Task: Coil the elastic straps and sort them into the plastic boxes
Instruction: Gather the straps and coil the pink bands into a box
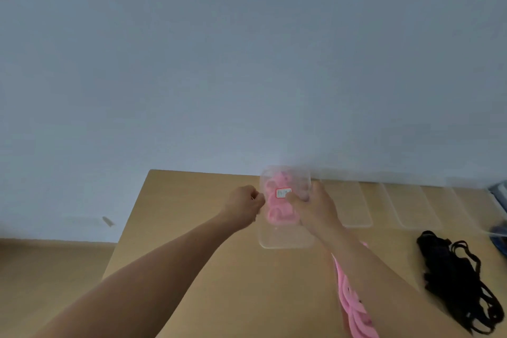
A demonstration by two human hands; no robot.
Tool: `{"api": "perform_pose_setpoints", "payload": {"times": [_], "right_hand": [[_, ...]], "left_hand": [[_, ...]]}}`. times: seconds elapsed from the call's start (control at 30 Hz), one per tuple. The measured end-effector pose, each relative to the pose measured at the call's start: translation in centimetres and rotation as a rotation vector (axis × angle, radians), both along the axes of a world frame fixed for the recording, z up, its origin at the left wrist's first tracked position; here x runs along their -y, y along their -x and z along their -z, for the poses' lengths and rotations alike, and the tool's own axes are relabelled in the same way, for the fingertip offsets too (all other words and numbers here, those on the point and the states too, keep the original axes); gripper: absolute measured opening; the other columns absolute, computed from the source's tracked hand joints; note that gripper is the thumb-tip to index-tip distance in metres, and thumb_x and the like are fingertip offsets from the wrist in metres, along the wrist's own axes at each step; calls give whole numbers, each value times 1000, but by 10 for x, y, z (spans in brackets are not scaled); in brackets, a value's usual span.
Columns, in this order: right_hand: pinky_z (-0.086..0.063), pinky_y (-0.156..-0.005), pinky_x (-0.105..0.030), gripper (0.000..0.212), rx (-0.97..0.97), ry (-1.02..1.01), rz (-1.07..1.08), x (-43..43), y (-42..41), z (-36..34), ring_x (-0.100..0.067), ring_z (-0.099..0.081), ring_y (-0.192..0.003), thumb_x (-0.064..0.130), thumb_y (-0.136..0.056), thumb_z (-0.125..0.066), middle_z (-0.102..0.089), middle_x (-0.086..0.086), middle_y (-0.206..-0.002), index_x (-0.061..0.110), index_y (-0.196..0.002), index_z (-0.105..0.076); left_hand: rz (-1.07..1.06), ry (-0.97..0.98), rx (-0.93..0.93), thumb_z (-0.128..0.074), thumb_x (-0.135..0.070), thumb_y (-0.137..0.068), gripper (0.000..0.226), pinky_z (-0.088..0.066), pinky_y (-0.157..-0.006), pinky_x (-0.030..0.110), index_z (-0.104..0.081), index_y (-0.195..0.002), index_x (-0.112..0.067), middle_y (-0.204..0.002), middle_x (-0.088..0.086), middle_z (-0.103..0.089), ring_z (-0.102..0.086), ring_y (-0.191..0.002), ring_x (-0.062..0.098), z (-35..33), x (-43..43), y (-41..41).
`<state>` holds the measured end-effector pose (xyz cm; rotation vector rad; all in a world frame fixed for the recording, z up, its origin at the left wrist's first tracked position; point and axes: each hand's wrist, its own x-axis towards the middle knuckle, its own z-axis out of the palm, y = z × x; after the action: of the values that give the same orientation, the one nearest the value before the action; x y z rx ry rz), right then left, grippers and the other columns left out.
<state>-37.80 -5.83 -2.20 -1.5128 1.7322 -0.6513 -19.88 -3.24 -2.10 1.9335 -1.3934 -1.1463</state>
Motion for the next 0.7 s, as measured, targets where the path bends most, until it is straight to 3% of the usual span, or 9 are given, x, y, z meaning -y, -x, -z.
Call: {"api": "perform_pose_setpoints", "payload": {"times": [0.1, 0.17, 0.3, 0.5, 0.57, 0.7], "right_hand": [[-41, -61, -32, 37, -81, -22, -69, 36, -2, 4, -18, -56, -82, 45, -84, -64, -58, 3, -97, 18, -102, -47], [-36, -60, -32, 34, -138, -36, -117, 55, -3, 12, -18, -51, -81, 45, -88, -59, -56, 3, -97, 19, -105, -46], [-44, -70, -35, 42, -189, -88, -164, 74, 0, 32, -26, -60, -88, 56, -96, -45, -63, -2, -100, 17, -110, -48], [-48, -74, -37, 47, -312, -66, -160, 87, 12, 48, -31, -63, -97, 59, -95, -43, -62, -8, -107, 14, -109, -50], [-46, -71, -36, 49, -343, -66, -147, 87, 15, 51, -31, -63, -95, 63, -95, -40, -61, -8, -106, 16, -104, -50], [-44, -70, -34, 50, -404, -40, -138, 88, 13, 51, -30, -63, -96, 64, -94, -38, -61, -7, -106, 16, -105, -49]], "left_hand": [[-50, -47, 64, -47, -21, -95, 22, -48, -63, 33, -50, -74, -13, -85, 12, -70, -58, -64, 23, 7, 27, 6], [-60, -87, 117, -45, -19, -96, 22, -43, -58, 29, -50, -76, -12, -90, 15, -70, -54, -67, 23, 14, 41, 10], [-99, -137, 175, -44, -17, -96, 27, -33, -49, 25, -44, -69, -14, -73, 3, -56, -44, -60, 15, 31, 56, 17], [-122, -150, 139, -44, -16, -97, 22, -53, -73, 42, -49, -76, -11, -92, 18, -69, -60, -74, 29, 38, 67, 24], [-116, -151, 136, -45, -17, -99, 21, -54, -75, 42, -54, -83, -8, -94, 19, -70, -66, -82, 33, 39, 71, 23], [-195, -195, -26, -47, -18, -99, 22, -43, -45, 20, -59, -92, -1, -81, 11, -69, -61, -58, 19, 43, 69, 20]]}}
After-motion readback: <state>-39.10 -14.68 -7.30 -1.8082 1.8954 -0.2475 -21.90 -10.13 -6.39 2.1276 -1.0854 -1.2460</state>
